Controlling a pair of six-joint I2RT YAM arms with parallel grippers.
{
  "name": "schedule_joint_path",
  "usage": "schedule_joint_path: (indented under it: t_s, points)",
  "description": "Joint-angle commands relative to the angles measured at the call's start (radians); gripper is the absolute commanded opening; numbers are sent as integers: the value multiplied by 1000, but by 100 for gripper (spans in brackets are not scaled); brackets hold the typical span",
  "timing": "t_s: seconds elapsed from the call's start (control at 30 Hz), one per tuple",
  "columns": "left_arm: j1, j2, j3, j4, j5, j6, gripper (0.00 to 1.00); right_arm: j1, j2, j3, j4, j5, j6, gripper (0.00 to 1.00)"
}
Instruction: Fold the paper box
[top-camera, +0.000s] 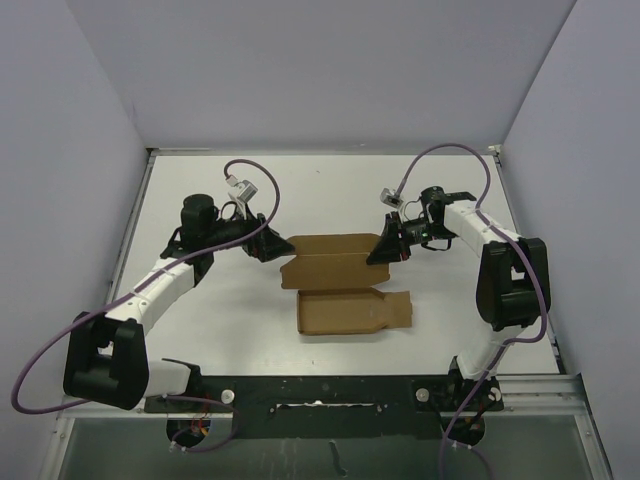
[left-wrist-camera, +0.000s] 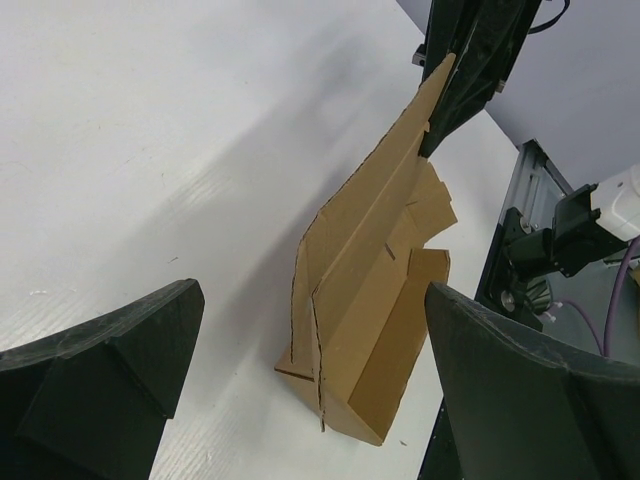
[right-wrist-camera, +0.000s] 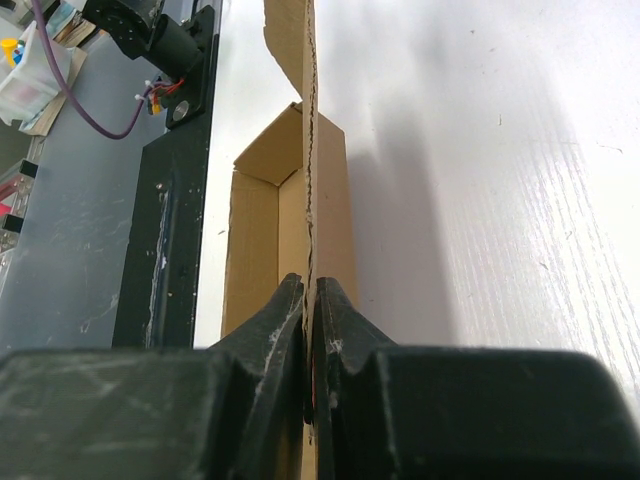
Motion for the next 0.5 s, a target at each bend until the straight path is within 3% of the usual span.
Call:
schedule_joint_path:
  t_s: [0.0,0.47]
  points:
    - [-4,-39,9,70,41,-2,93,7,-56,24,-10,-54,-24,1]
    - [-3,15,15,116,88,-24,89,20,-63,31,-47,-72,-71,1]
